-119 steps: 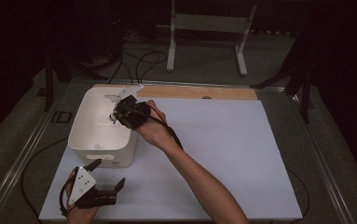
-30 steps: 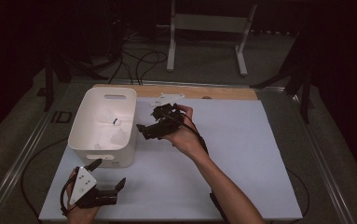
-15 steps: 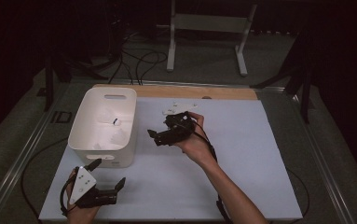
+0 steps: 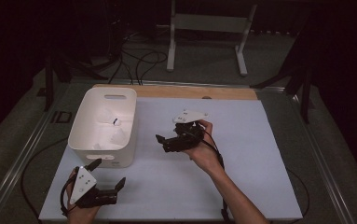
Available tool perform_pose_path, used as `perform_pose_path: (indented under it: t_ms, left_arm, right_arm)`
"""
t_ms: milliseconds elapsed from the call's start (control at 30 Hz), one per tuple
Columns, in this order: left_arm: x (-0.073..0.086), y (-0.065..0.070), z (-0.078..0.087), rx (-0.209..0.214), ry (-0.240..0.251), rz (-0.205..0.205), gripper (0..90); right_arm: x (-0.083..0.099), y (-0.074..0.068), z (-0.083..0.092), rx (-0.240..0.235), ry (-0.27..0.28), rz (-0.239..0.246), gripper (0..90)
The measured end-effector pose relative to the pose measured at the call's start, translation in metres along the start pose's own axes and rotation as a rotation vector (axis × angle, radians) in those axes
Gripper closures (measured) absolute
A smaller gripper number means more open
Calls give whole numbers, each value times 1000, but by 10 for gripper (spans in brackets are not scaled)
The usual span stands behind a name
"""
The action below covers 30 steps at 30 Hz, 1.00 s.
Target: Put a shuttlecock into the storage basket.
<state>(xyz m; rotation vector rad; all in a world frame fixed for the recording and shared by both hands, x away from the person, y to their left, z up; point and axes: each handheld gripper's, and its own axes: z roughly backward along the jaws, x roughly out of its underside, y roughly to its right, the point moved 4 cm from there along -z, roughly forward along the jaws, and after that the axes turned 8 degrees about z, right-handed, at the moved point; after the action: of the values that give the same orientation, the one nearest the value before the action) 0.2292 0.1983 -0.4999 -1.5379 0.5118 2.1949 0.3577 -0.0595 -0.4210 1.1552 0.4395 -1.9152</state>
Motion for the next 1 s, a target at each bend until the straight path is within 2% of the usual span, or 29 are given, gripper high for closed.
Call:
perform_pose_path:
  t_ms: [433,700,733,867,1000]
  left_arm:
    - [0,0,-1,-8,-1,5,3]
    - [0,-1,-1,-10,-5,4,3]
    - [1,-1,-1,-10,-7,3,3]
    - [0,-1,-2,-10,-7,3,3]
    - [0,-1,-1,-12,-7,3,3]
  right_arm:
    - [24,8,11,22,8,-35,92]
    - [29,10,14,32,12,-40,92]
    - [42,15,20,39,15,-59,84]
    - [48,19,25,47,12,-73,84]
    - [52,22,32,69,17,-66,85]
